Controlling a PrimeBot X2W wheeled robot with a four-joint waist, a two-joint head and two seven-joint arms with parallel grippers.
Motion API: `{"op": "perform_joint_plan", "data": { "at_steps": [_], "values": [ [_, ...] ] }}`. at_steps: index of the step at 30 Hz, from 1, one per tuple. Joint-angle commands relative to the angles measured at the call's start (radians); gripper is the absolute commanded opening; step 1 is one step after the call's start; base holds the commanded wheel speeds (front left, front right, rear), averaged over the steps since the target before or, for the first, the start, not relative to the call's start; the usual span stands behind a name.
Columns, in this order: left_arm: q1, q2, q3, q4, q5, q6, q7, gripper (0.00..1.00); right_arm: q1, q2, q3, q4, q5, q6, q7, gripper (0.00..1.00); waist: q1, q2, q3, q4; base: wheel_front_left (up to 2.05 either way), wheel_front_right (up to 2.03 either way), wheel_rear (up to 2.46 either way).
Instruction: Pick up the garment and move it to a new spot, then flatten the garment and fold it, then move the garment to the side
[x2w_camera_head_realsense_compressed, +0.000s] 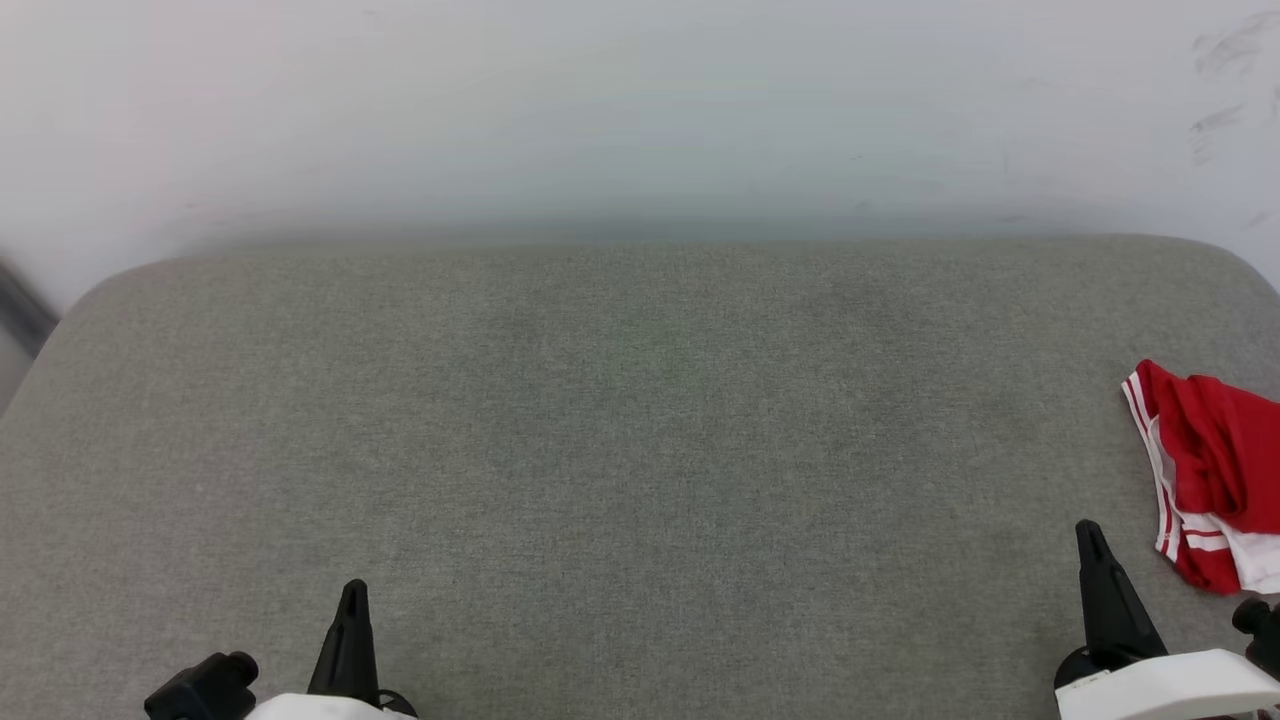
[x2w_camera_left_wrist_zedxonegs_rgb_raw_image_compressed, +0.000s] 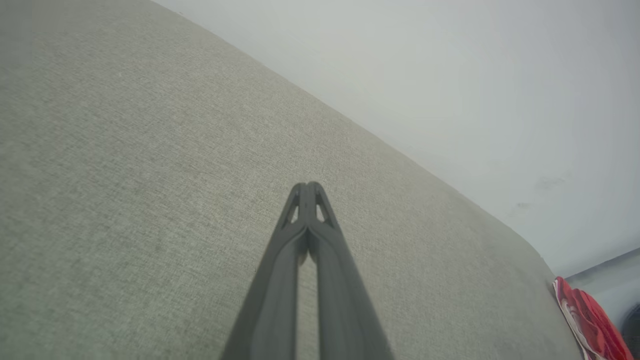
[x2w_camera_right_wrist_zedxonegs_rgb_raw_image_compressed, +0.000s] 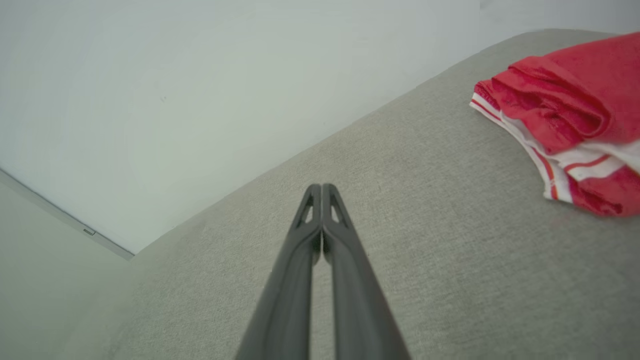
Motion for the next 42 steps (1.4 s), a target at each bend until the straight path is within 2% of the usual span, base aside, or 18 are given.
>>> {"op": "perform_joint_plan", "data": {
  "at_steps": [1, 22, 42],
  "values": [
    [-0.028, 0.006, 0.004, -0.008, -0.03, -0.005, 0.005, 0.0, -0.03, 0.002, -0.004, -0.009, 0.03, 0.0, 0.005, 0.0, 0.0, -0.0001, 0.0, 0.0, 0.0, 0.0, 0.0],
    [-0.087, 0.013, 0.025, 0.027, -0.327, -0.047, 0.069, 0.0, -0.073, 0.009, -0.015, 0.019, 0.319, 0.0, 0.076, 0.0, 0.0, -0.0001, 0.001, 0.002, 0.0, 0.0, 0.0],
    [-0.132, 0.014, 0.048, 0.058, -0.553, -0.08, 0.124, 0.0, -0.108, 0.016, -0.025, 0.041, 0.544, -0.001, 0.133, 0.0, 0.0, -0.0001, 0.003, 0.005, 0.0, 0.0, 0.0]
  ]
}}
